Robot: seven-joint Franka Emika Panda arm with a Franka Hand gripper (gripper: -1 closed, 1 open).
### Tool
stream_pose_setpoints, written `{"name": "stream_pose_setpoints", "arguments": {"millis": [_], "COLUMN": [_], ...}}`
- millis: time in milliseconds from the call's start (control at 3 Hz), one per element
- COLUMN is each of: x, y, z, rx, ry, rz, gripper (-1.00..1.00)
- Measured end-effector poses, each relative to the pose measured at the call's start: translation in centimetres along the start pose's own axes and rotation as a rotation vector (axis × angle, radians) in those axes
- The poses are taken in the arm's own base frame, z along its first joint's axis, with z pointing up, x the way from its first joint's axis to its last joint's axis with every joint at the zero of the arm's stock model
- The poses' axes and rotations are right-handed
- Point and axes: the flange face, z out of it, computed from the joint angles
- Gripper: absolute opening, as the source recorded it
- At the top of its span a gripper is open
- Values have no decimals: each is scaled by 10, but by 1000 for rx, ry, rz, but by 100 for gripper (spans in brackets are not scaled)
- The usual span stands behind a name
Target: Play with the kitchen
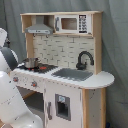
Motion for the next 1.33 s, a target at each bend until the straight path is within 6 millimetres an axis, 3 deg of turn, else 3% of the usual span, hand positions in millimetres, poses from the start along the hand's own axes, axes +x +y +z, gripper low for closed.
{"name": "stream_pose_setpoints", "arguments": {"millis": [667,1333], "x": [1,-8], "y": [27,50], "z": [15,49], "rx": [133,263], "ry": [-12,-66], "rz": [-61,-130], "gripper": [100,100]}}
